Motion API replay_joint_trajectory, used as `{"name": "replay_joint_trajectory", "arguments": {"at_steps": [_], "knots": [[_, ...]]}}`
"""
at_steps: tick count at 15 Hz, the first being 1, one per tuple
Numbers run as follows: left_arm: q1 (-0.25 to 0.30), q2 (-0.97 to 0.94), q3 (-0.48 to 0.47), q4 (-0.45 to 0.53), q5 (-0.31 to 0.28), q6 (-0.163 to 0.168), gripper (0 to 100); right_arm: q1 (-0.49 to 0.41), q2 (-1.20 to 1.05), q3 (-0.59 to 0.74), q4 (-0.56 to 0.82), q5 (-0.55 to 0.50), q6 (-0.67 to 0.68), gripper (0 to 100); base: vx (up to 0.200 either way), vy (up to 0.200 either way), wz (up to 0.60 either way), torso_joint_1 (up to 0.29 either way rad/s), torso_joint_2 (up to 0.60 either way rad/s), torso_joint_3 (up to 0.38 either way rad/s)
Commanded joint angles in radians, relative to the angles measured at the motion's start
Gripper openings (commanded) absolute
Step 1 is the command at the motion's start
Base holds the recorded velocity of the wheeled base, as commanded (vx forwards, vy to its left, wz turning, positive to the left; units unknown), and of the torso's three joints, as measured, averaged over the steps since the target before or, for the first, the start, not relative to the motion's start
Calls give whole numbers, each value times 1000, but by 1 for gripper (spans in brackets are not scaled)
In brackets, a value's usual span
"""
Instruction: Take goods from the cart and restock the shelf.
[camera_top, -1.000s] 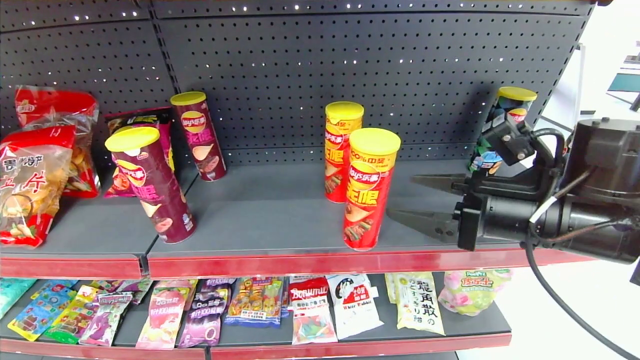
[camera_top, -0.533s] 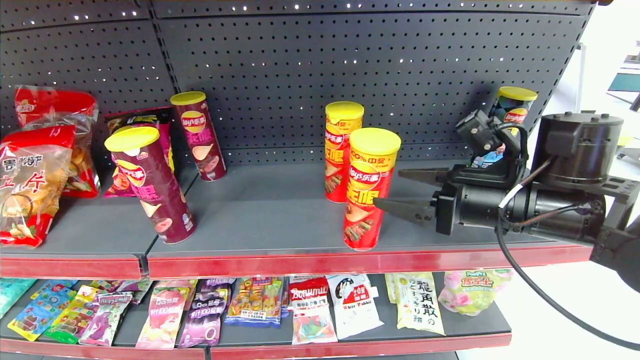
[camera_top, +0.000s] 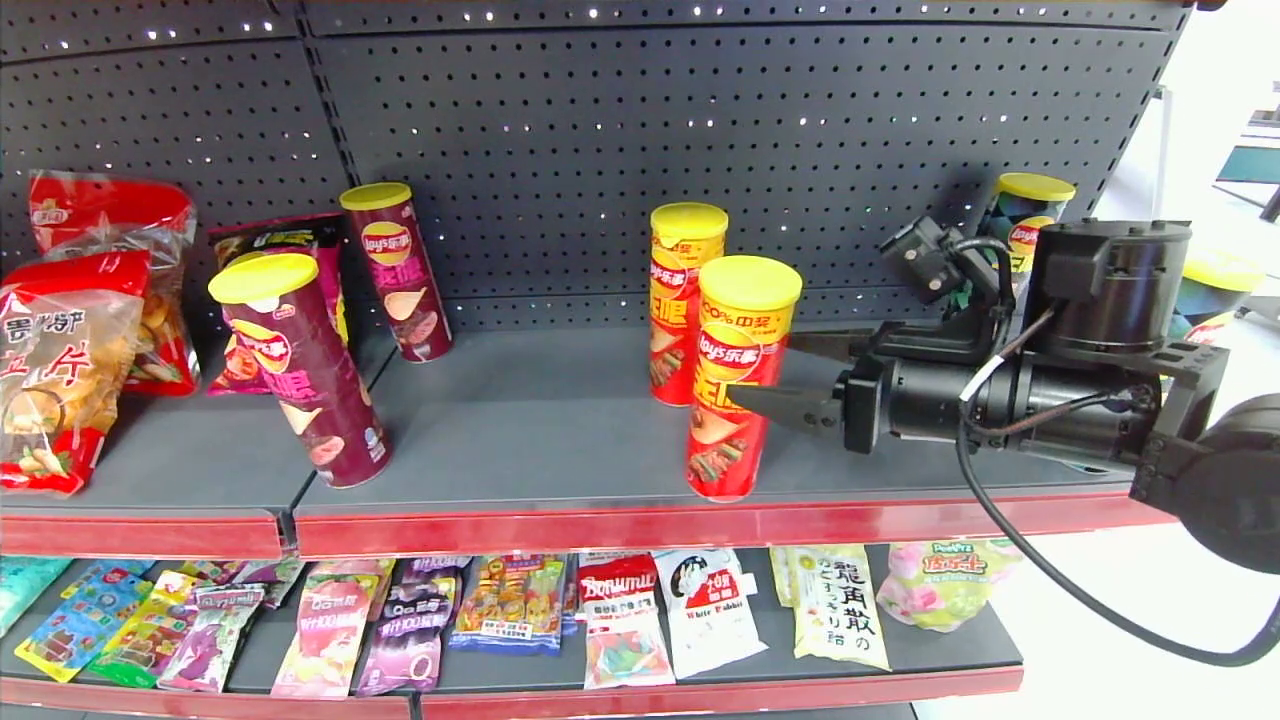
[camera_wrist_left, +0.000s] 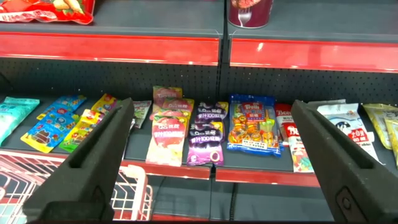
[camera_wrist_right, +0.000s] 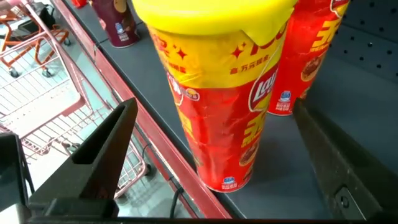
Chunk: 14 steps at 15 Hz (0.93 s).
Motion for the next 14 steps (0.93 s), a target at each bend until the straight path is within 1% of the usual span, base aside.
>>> {"name": "replay_joint_trajectory", "arguments": {"at_steps": [1, 9, 14], "knots": [[1, 2, 0, 0, 1, 0, 100, 2, 13, -10, 0, 0, 0, 100, 0, 0, 0, 0, 0, 0], [1, 2, 0, 0, 1, 0, 100, 5, 65, -81, 0, 0, -3, 100, 0, 0, 0, 0, 0, 0], [1, 2, 0, 0, 1, 0, 100, 26, 101, -119, 0, -6, -6, 100, 0, 0, 0, 0, 0, 0]]}}
